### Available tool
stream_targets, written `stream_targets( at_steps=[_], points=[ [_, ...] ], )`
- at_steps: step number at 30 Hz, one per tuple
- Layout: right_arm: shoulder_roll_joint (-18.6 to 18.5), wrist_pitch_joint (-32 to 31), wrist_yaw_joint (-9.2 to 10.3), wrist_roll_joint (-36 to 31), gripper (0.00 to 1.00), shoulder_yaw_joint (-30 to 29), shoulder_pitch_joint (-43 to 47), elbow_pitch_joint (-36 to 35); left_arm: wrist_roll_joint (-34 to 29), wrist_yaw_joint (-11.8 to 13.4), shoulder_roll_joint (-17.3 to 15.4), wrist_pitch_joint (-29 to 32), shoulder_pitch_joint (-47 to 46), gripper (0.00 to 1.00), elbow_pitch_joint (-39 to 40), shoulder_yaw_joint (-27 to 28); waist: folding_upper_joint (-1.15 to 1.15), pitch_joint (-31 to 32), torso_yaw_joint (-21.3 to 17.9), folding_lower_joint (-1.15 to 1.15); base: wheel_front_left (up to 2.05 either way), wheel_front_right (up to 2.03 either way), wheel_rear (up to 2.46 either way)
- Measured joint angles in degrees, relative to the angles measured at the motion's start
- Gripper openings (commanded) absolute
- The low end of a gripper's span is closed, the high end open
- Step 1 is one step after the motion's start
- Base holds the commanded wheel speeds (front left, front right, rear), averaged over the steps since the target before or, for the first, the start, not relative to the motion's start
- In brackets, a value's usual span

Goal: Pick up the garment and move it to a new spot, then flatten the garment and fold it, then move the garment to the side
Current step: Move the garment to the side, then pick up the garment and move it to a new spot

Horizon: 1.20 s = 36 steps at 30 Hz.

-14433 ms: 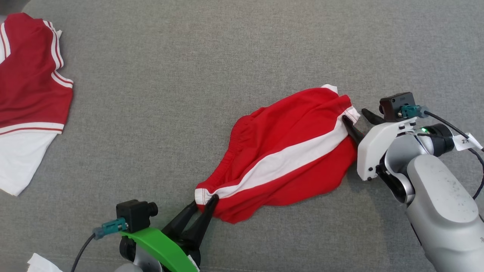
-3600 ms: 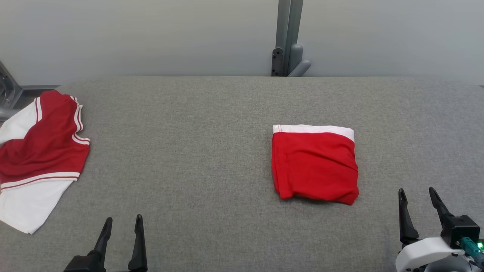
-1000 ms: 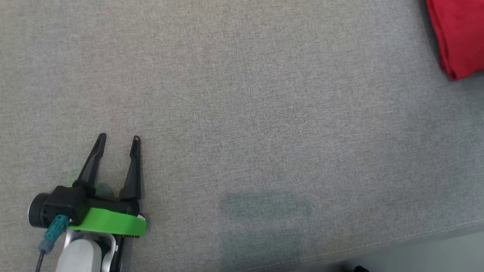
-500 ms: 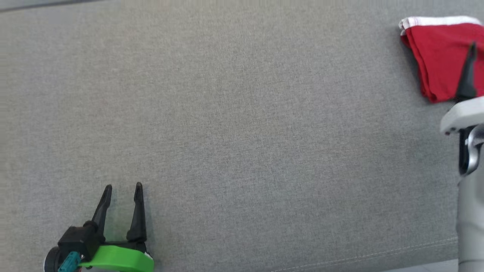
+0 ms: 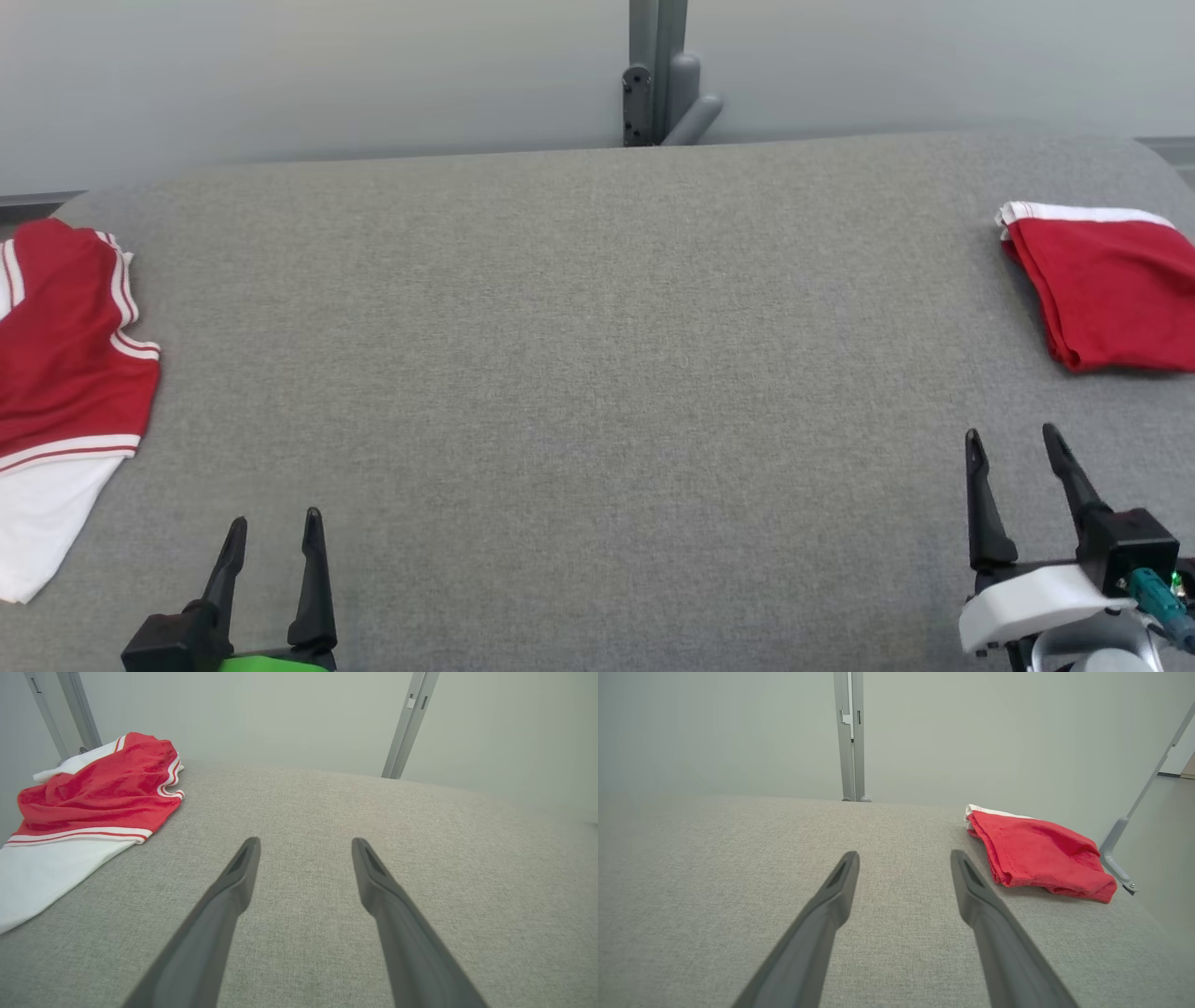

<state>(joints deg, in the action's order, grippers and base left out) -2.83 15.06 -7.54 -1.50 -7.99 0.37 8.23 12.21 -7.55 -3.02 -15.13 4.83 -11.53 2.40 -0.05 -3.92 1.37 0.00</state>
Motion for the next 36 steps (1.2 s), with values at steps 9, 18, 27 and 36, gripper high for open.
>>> stream_targets(
  at_steps=[9,18,27,36],
  points=[
    [0.0,0.0,0.00,3.3,1.00,5.0,5.2,1.2,-0.2,0.0,0.1,0.0,0.5,1.00,0.1,-0.1,0.00,3.9,4.0,0.00,0.00,0.00,0.00],
    [0.0,0.0,0.00,4.2,1.00,5.2,4.1,1.7,0.2,0.0,0.1,0.0,0.7,1.00,-0.4,-1.7,0.00,4.5,4.4,0.00,0.00,0.00,0.00],
    [0.0,0.0,0.00,4.2,1.00,5.0,4.3,1.9,0.3,0.0,0.1,0.0,0.6,1.00,-0.7,-2.5,0.00,4.7,4.0,0.00,0.00,0.00,0.00],
    [0.0,0.0,0.00,4.8,1.00,5.8,5.5,1.5,-0.2,0.0,0.2,0.0,0.1,1.00,-1.4,-3.6,0.00,5.0,10.1,0.00,0.00,0.00,0.00]
  ],
)
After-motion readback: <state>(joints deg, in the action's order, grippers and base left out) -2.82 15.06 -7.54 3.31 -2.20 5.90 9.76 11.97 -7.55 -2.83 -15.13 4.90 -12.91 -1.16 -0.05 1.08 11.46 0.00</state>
